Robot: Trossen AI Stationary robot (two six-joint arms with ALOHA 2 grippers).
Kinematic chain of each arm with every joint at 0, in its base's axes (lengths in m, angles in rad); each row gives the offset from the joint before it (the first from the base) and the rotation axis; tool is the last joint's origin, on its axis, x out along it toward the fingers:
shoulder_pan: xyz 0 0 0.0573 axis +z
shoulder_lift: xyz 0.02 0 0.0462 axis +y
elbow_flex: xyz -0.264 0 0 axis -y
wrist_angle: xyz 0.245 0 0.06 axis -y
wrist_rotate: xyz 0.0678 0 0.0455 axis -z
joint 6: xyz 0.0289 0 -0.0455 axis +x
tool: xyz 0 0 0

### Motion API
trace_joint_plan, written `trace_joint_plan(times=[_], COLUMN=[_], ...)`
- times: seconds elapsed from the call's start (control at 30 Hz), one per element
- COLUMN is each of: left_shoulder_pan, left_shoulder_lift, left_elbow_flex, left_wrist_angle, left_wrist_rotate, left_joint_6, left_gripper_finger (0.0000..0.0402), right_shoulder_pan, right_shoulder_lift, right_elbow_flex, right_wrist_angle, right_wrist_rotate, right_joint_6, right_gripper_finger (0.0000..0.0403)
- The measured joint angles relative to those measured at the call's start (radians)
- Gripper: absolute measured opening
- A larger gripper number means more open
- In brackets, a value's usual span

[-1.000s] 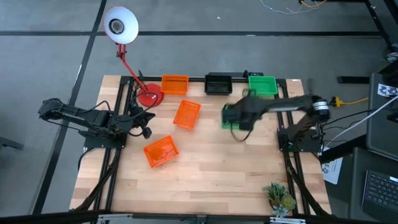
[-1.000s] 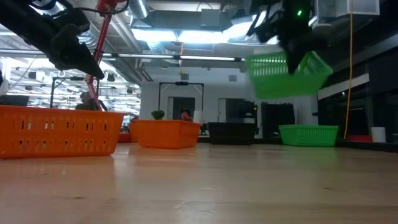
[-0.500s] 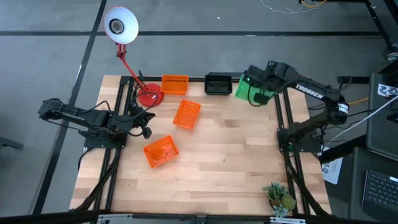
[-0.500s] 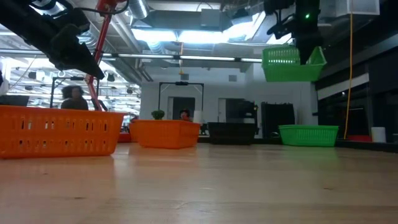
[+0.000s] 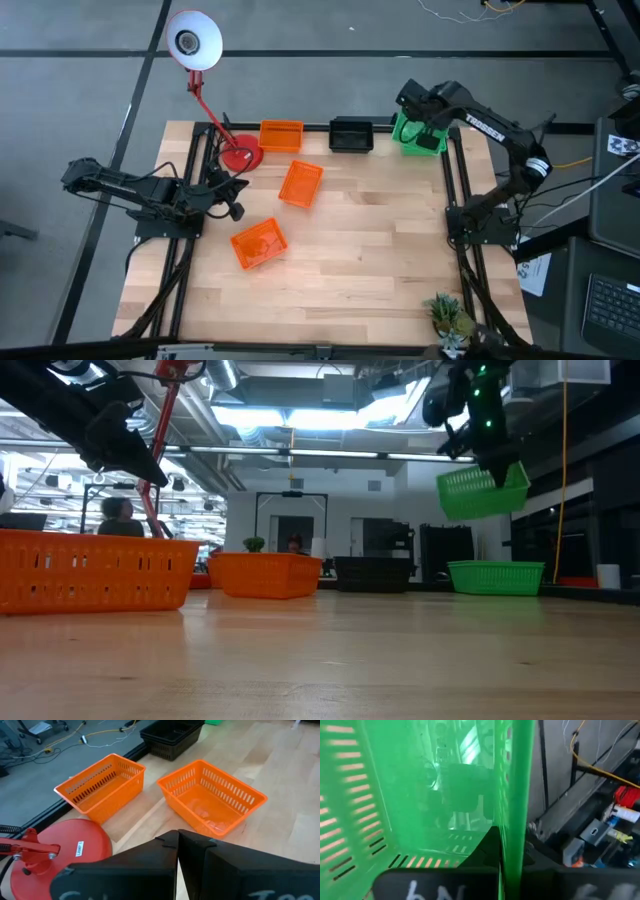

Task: Stack baskets by color
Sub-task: Stack the bottom green bin on top of the stacked green bin

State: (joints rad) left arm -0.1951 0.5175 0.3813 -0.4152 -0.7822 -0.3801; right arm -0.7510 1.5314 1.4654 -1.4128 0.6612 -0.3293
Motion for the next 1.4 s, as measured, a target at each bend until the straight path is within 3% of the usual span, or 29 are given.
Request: trace_joint_plan(times=[0.13,0.3,0.47,0.6,0.9,1.17,1.4], left_shoulder_pan=[0.0,0.0,0.0,0.0,0.0,0.0,0.0], left_shoulder_lift=[0.0,0.0,0.0,0.0,0.0,0.0,0.0], left_elbow_flex=[0.0,0.0,0.0,0.0,0.0,0.0,0.0], left_wrist_angle=[0.0,-0.001,-0.003,-0.003,-0.003,-0.003,-0.003], left_wrist_rotate=[-0.009,-0.015,-0.015,-0.018,-0.021,-0.021,-0.021], left_joint_6=[0.0,0.0,0.0,0.0,-0.001,-0.003,-0.002], left_gripper_finger=[0.0,0.0,0.0,0.0,0.0,0.0,0.0], right_shoulder_pan=[-0.023,-0.074,-0.152,-0.18,-0.162,-0.133,-0.164], right_shoulder_lift=[0.066,0.155,0.212,0.222,0.222,0.222,0.224], right_elbow_flex=[0.0,0.0,0.0,0.0,0.0,0.001,0.001], right_wrist_angle=[0.012,0.015,0.033,0.059,0.09,0.238,0.234], right_wrist_rotate=[0.007,0.089,0.079,0.133,0.132,0.119,0.086], right_joint_6=[-0.103,-0.259,-0.356,-0.351,-0.364,-0.611,-0.641], right_gripper_finger=[0.0,0.0,0.0,0.0,0.0,0.0,0.0])
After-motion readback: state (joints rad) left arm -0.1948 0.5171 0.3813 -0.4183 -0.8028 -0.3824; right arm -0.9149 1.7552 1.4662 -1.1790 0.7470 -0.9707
